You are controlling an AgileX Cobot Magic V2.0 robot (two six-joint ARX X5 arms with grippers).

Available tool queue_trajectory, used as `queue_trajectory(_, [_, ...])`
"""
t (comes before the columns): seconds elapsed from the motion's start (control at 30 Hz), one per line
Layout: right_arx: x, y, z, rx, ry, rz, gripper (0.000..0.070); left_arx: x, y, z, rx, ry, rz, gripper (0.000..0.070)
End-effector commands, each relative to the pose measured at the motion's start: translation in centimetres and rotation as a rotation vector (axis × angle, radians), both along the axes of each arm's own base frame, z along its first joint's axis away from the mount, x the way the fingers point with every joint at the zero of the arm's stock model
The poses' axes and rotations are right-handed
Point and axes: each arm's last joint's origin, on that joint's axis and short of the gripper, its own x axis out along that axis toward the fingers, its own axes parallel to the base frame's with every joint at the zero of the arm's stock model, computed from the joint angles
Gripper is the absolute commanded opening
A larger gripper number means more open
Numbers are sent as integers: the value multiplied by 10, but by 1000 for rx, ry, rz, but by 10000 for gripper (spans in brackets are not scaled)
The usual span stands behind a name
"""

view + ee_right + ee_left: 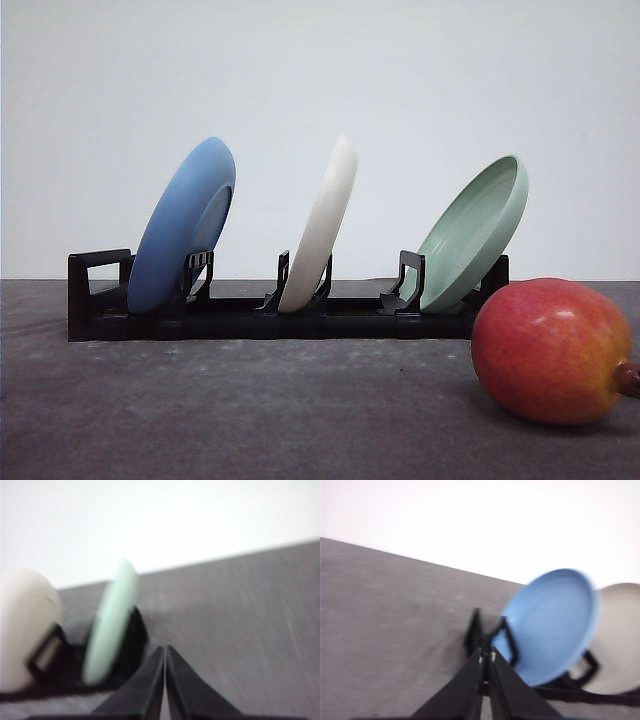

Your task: Place pomegranate in white plate

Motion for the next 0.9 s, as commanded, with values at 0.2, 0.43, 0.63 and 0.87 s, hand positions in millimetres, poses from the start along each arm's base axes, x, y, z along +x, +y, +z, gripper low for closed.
queue_trajectory(0.2, [9, 5, 78, 2, -3, 178, 1, 10, -9, 62, -1, 83, -256, 2])
queue_trajectory(0.43, [25, 10, 131, -106, 51, 378, 1, 37, -21, 115, -5, 156, -574, 1])
queue_trajectory(0.63, [34, 14, 156, -154, 70, 563, 1, 61, -32, 138, 6, 151, -796, 1])
queue_trajectory(0.87, [40, 18, 158, -126, 74, 688, 1, 75, -37, 140, 21, 144, -836, 0])
